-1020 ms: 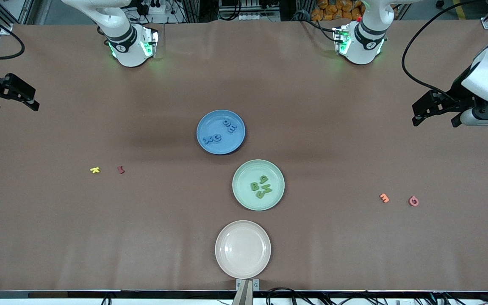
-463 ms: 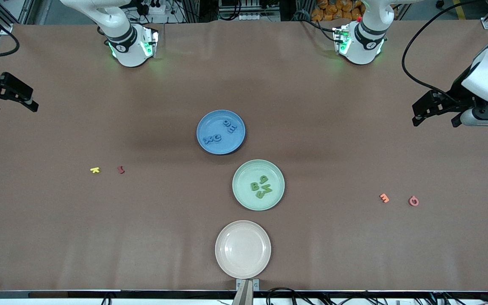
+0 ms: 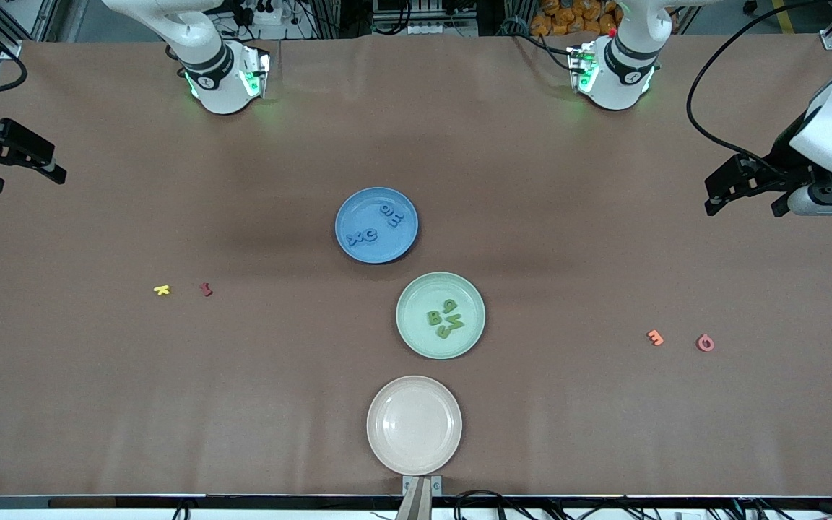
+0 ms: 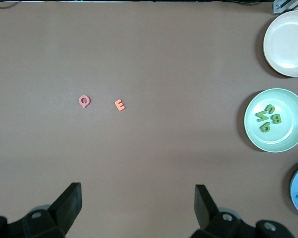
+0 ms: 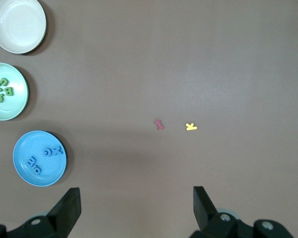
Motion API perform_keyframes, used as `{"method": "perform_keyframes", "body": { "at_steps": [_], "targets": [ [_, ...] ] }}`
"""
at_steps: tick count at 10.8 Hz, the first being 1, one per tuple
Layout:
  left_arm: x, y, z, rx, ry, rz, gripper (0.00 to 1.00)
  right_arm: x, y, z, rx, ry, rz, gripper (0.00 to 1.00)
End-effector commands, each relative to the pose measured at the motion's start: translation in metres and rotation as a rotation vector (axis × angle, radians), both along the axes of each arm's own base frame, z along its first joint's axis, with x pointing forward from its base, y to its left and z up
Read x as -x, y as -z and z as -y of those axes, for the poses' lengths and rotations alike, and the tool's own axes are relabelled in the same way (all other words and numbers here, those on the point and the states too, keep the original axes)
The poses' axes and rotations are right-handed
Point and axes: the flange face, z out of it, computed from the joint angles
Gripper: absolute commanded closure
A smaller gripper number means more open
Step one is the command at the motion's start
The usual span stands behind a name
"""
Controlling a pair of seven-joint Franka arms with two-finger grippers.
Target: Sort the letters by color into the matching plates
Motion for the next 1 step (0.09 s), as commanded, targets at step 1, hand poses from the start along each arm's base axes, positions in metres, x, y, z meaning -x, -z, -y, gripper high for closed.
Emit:
{"method": "perform_keyframes", "body": {
  "at_steps": [1],
  "targets": [
    [0.0015, -0.0009, -0.0023, 0.017, -0.005, -0.003, 0.00, -0.0023, -0.0034, 0.0037, 0.031, -0.023, -0.004, 0.00]
  ]
}}
